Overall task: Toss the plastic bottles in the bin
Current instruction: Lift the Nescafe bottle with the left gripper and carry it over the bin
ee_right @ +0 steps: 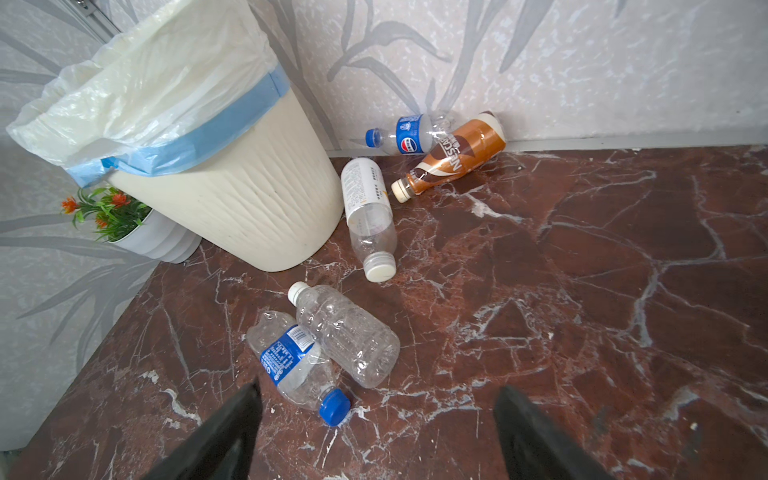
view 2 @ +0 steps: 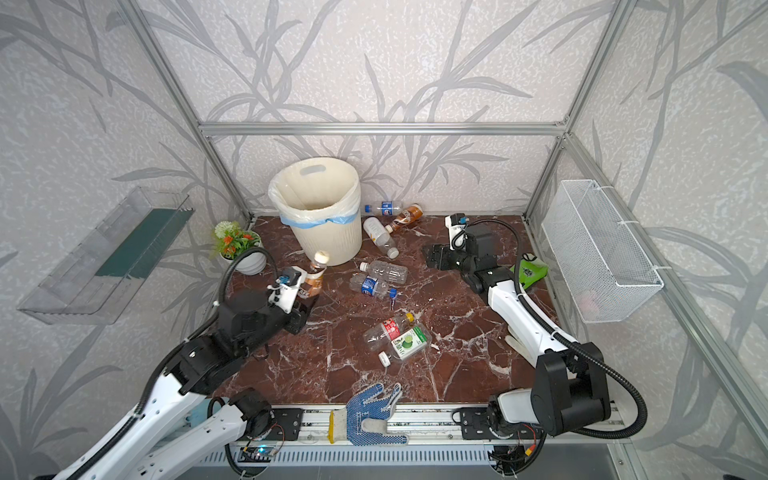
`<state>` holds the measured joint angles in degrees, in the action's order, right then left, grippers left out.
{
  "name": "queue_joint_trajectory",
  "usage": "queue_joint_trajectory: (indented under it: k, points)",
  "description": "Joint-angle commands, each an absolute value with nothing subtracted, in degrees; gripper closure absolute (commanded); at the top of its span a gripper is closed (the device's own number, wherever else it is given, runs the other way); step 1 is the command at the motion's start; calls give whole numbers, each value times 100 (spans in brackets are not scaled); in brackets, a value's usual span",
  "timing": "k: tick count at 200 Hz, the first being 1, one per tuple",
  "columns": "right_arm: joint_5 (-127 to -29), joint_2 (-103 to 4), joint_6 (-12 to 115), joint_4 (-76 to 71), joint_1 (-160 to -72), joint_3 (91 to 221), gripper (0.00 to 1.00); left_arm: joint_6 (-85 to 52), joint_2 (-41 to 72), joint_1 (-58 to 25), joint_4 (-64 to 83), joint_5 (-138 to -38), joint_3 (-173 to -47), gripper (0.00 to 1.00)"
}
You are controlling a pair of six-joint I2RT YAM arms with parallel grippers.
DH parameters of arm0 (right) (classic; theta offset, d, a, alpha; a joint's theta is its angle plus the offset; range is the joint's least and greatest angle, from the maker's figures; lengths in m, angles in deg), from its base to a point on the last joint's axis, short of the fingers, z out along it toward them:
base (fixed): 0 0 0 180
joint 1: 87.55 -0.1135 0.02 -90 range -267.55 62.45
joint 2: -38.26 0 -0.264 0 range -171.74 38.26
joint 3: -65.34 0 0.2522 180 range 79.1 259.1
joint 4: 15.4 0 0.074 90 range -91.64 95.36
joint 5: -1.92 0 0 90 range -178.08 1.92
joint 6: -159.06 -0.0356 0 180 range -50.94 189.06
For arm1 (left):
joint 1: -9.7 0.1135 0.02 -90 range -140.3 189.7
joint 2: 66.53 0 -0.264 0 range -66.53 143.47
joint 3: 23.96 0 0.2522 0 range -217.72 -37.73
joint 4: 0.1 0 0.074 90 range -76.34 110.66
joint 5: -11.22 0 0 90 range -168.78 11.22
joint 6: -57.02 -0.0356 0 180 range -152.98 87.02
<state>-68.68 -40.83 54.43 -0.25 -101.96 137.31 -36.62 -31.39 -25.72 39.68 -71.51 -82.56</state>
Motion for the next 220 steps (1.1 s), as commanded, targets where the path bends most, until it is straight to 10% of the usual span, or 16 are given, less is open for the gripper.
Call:
queue_joint_trajectory:
  k: [1,90,133,158,182,220]
  points:
    - [-6957,-4076,5553,14,-10410,13977,12,-3796,-3678,-2555,2913,-6875,-8032,47]
    - [-7212,-3668,5619,-375,-11013,13562,12,-4704,-3061,-2550,1681,-6455,-9460,44]
    - [-7083,-3835,5451,-659,-11122,13304,12,-3710,750,-746,3159,-7682,-13850,38]
    - [-7020,-3842,5325,-883,-11230,13160,12,-3106,3416,-150,5320,-8336,-17447,2]
    - [-7021,-3727,5289,-920,-11282,12919,12,-3202,5221,-191,7583,-8950,-20636,1]
    - [-7187,-3730,5451,-782,-11273,12812,12,-3585,4631,-442,7719,-8716,-19973,1]
